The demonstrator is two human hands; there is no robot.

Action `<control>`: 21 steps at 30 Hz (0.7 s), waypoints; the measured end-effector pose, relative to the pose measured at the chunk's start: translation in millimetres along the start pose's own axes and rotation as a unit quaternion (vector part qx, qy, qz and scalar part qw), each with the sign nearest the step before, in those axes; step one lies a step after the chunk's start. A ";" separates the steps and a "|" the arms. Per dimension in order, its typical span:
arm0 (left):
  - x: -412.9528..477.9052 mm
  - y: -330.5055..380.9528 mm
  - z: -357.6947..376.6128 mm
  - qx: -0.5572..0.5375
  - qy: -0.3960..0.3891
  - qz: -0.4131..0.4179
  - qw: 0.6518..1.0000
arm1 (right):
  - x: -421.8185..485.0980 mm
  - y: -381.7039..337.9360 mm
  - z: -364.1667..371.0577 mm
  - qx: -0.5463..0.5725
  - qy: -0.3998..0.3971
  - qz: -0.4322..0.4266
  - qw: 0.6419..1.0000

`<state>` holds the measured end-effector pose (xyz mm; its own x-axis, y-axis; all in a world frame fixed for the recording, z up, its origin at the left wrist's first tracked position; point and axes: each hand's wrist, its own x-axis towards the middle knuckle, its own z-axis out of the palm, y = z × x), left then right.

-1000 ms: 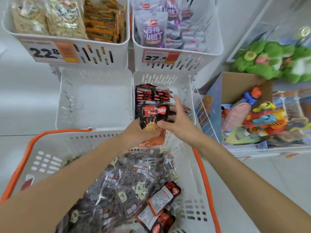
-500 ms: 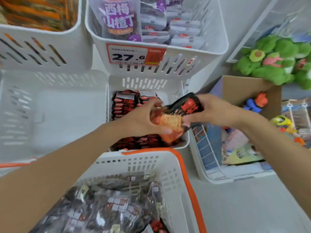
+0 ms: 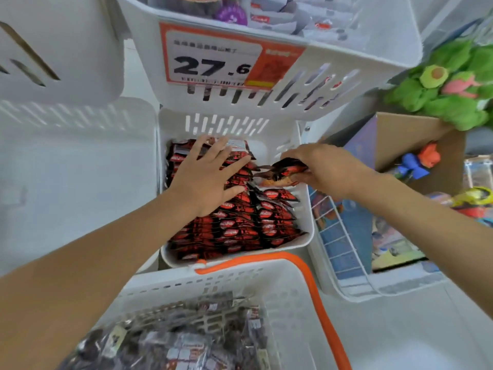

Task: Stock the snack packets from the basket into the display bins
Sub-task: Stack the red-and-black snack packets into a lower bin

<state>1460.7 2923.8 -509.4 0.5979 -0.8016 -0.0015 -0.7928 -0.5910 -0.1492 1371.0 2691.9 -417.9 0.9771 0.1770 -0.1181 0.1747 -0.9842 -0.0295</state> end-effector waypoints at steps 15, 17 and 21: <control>-1.9 -0.2 10.5 -0.065 0.057 0.005 0.996 | 24.5 2.9 44.0 -0.004 -0.048 0.046 0.998; -2.1 0.0 10.1 -0.063 0.056 0.005 0.996 | 26.3 0.3 49.0 -0.030 -0.047 0.040 0.998; -2.9 0.2 11.8 -0.073 0.081 0.002 0.994 | 29.6 6.0 43.1 -0.146 -0.045 -0.024 0.988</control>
<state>1460.1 2927.1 -521.1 0.5774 -0.8010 0.1584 -0.8108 -0.5854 -0.0047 1395.7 2691.6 -464.3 0.9542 0.2115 -0.2118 0.2618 -0.9325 0.2486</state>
